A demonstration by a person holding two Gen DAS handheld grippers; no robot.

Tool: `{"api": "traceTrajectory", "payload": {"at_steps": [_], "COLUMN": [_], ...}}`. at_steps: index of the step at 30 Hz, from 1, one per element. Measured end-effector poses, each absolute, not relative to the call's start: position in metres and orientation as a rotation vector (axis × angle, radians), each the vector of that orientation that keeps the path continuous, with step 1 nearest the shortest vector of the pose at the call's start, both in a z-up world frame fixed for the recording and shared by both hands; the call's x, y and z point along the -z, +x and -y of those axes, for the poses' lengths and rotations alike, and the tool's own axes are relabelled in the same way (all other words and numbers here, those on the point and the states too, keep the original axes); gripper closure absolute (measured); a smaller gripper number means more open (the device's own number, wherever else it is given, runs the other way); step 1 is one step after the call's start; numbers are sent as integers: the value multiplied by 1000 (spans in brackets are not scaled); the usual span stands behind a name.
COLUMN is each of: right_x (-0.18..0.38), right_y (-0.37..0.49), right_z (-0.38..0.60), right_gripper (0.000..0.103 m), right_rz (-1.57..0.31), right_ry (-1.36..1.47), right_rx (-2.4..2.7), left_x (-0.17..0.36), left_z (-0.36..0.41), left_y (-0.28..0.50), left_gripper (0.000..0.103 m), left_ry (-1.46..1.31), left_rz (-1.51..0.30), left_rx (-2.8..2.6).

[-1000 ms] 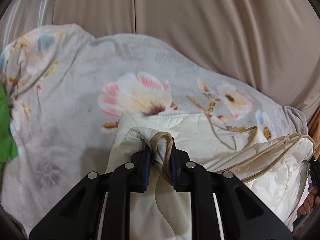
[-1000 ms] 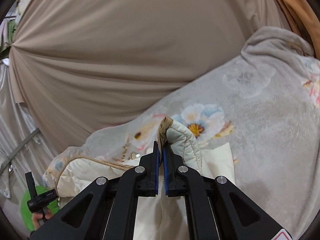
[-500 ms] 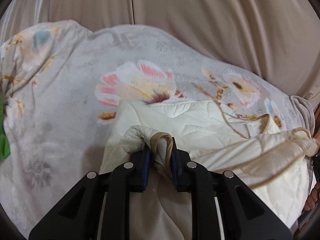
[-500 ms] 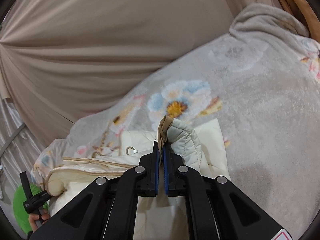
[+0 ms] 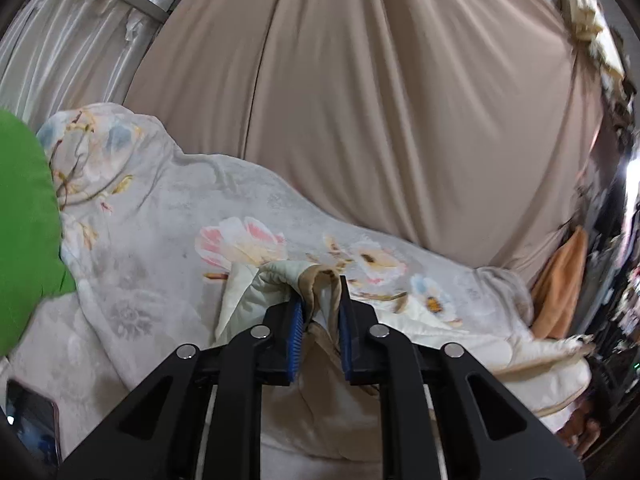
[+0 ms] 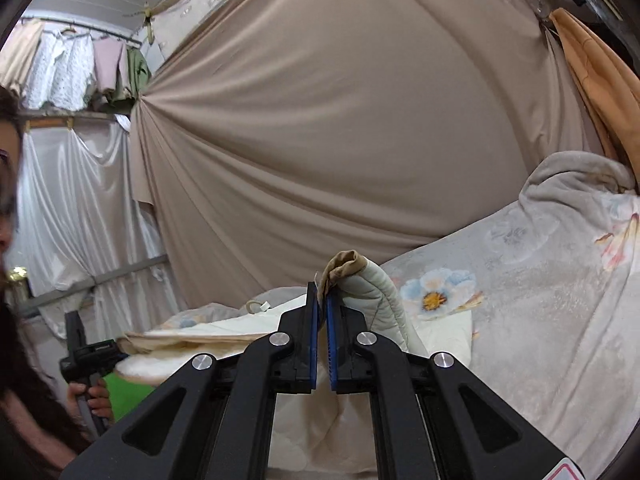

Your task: Fold large clothes

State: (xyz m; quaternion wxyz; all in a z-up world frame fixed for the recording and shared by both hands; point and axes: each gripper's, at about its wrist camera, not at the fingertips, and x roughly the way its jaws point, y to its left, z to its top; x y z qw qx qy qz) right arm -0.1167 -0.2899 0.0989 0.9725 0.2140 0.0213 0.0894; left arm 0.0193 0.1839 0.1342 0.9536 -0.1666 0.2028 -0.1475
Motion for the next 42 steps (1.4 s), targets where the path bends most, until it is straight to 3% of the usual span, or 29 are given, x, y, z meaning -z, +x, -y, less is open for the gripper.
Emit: {"api": "traceTrajectory", "payload": {"at_steps": [13,20,28,30,33,34,35,36,40,42], "right_x": [-54,-8,17,16,-3,-12,-21,-34,-82,-97], "right_y": [88,126,144,136,111,100,89,75,57,67], "right_z": [318,322,328,336,353,358,362,365,330,287], "right_gripper": [99,99,100,96,67,62,62,62,81,85], "right_rz": [-406,-572,-664,-620,-517,-475,-434,-395,-344,-367], "right_ry": [492,500,560,624,715,735,747,741,565,455], "right_rx": [39,79,38,-5,-47,-57,-73,-92,-133,-187], "left_x": [-45,-10,-6,-14,-43,-57,-69,-84,-126,-134], "left_z": [-133,-132,-134,-148,-171,-177,-181,-184,-161,-127], "left_y": [206,228,226,218,193,180,169,156,139,144], "left_gripper": [88,82,80,74,60,44,38,38,38,38], "left_ry": [-166,-142,-176,-250,-313,-291,-269,-239,-190,-169], "left_rz": [-745,-785,-738,-716,-649,-605,-563,-513,-473,-488], "left_rx": [47,66,89,121,145,103,78,73,167,265]}}
